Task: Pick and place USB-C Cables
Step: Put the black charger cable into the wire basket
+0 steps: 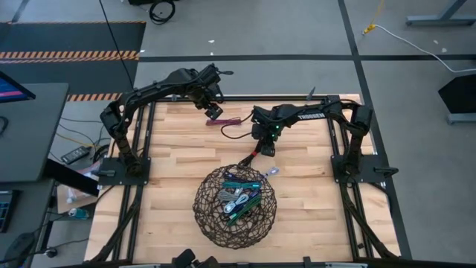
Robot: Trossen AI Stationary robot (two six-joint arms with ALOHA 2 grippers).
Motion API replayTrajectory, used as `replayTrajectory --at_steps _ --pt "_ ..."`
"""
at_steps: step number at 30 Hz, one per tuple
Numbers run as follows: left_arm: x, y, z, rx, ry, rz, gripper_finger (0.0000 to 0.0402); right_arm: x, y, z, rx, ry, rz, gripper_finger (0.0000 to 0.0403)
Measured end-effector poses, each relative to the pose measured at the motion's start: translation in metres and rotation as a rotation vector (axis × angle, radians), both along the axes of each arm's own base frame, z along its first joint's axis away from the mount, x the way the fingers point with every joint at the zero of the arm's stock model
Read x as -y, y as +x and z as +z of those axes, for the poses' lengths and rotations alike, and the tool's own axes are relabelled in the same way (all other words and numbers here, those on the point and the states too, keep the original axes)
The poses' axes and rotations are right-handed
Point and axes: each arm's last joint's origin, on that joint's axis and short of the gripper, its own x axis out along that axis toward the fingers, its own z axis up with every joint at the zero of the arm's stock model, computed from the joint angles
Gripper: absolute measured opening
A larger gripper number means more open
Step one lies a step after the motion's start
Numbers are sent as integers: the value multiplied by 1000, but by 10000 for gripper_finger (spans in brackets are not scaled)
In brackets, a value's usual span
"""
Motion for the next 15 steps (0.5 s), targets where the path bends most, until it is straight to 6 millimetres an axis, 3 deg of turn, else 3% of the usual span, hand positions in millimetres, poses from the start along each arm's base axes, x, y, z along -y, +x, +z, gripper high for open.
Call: replayTrajectory --at_steps 4,9,15 --pt "0 0 0 0 0 0 233 -1 0 0 -8 7 -10 133" --pt "0 0 0 0 0 0 233 -1 0 0 -9 16 -22 16" --pt "0 0 0 0 0 0 233 -1 0 0 -5 12 -25 6"
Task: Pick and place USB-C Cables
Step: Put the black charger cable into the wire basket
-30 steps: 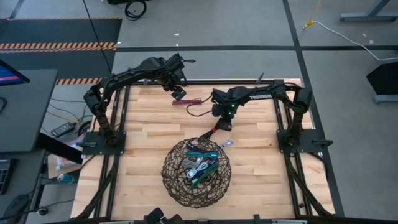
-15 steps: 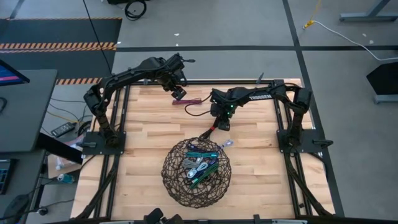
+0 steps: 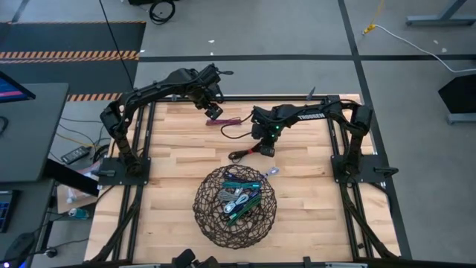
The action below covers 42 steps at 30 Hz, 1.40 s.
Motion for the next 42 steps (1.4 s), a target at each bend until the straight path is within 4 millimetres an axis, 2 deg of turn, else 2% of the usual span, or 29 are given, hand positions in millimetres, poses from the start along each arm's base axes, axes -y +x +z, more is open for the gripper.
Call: replayTrajectory --at_steps 3,7,12,18,25,33,42 --pt "0 0 0 0 0 0 233 0 -1 5 6 0 -20 4" --pt "0 0 0 0 0 0 233 -2 -7 26 46 -40 -38 3" --pt "0 0 0 0 0 -1 233 -8 -23 71 162 -87 -103 2" --pt "0 0 0 0 1 -1 233 -22 -51 127 336 -102 -192 1" --pt "0 0 0 3 4 -2 233 -49 -78 169 490 -61 -230 0" --pt "0 0 0 4 5 -3 233 -94 -91 191 577 56 -147 0" --pt "-1 1 0 13 11 -3 233 -137 -82 184 517 148 -98 0"
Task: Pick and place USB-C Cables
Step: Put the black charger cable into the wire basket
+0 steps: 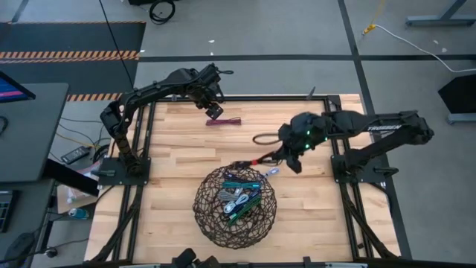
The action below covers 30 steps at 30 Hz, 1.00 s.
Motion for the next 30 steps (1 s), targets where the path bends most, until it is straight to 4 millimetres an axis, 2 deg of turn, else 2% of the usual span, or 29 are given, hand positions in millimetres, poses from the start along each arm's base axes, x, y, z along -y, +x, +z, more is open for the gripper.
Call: replayTrajectory --at_steps 8,15,24,30 --pt "0 0 0 2 1 0 233 -33 24 -22 -92 67 -8 0" --pt "0 0 0 2 2 -2 233 -57 58 -55 -142 70 29 0" --pt "0 0 0 -4 10 -30 233 -66 88 -104 -262 46 41 0" --pt "0 0 0 -5 13 -36 233 -70 99 -132 -343 52 53 0"
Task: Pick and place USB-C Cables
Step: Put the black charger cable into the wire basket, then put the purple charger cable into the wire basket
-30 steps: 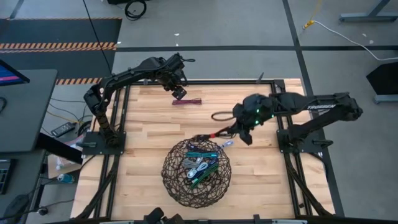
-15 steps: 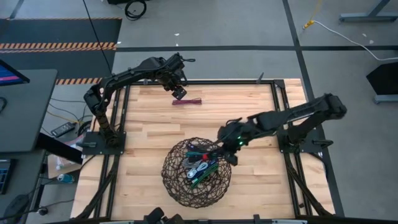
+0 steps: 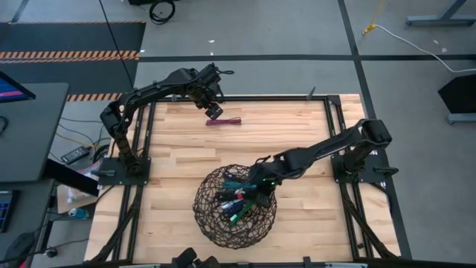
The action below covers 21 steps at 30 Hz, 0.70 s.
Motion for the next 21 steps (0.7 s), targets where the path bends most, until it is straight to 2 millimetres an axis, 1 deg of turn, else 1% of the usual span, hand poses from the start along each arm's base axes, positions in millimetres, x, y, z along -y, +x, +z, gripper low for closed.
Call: replayTrajectory --at_steps 3,7,10,14,17,21 --pt "0 0 0 -2 4 -12 233 0 1 -3 -13 7 -11 11" --pt "0 0 0 -2 4 -12 233 2 1 1 0 20 -44 49" --pt "0 0 0 -2 4 -12 233 7 0 13 51 27 -55 77" --pt "0 0 0 -2 4 -11 233 18 -5 35 139 40 -77 103" --pt "0 0 0 -2 4 -11 233 28 -13 53 200 13 -69 113" --pt "0 0 0 -2 4 -11 233 46 -29 70 217 -71 -100 115"
